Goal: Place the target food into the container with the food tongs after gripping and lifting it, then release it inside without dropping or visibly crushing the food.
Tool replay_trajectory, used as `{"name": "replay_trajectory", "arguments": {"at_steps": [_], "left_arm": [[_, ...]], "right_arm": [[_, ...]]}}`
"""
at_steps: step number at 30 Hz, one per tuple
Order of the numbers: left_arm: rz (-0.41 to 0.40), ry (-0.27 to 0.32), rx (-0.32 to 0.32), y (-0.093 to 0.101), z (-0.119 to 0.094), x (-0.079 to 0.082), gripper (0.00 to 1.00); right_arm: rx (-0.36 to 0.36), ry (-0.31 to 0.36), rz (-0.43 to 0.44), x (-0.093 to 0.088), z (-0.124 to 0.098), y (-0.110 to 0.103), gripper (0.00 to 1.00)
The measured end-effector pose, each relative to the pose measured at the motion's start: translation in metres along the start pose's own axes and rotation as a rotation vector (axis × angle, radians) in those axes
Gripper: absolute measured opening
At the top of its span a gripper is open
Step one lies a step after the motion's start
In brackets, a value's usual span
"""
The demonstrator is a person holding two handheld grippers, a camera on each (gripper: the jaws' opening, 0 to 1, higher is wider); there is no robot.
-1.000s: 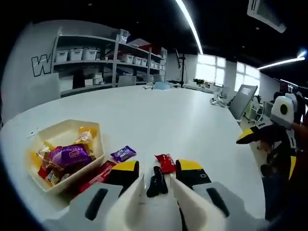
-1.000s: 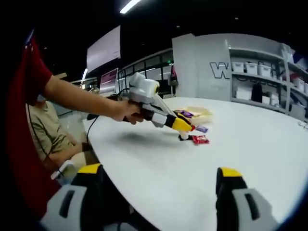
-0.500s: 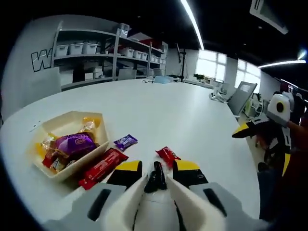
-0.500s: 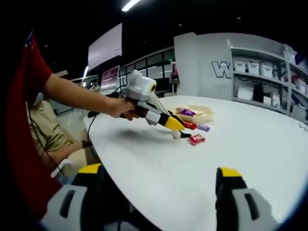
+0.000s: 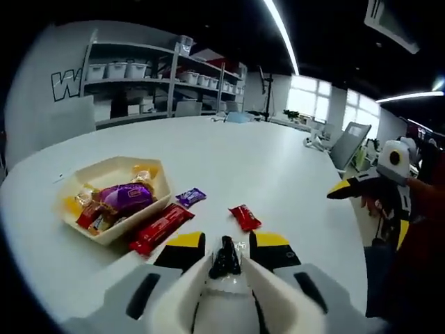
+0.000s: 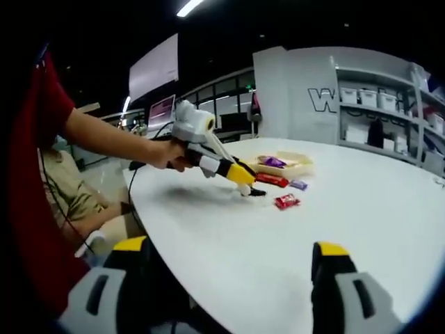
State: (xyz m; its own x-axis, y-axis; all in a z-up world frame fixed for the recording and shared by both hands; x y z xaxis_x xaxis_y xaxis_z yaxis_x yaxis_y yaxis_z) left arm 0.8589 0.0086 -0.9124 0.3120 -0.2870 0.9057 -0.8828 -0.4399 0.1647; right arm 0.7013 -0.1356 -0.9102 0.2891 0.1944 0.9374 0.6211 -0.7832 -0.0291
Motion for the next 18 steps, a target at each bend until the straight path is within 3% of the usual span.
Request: {"name": "replay_trajectory", "arguments": {"at_steps": [3, 6, 18], "left_arm": [[0.082, 0.001, 0.028, -0.003, 0.001, -0.003, 0.27], [0.029, 0.027, 0.013, -0.001, 0.004, -0.001, 0.29], [0.052, 0.058, 0.030, -0.003, 0.014, -0.001, 0.25]], "right_arm": [[0.001, -0.006, 0.002, -0.003, 0.001, 0.001, 0.96], [0.003, -0.011, 0.004, -0.005, 0.001, 0.000, 0.96], [0.000, -0.017, 0.014, -0.008, 0.002, 0.005, 0.95]]}}
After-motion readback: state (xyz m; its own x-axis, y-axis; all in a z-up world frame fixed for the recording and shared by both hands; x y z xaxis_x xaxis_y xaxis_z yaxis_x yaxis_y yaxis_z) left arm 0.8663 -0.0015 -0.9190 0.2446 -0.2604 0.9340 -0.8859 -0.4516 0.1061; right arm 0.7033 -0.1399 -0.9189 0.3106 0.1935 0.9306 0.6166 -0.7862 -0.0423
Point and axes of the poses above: the point that each gripper's makers call its tool centre point, and the gripper's own axes: z roughly forward along the fingers, y roughly to its right, x roughly out of its top, the point moved 4 cm from there along -z, roughly backward along the fingers, and after that the axes turned 7 degrees about -x, right-handed, at the moved point
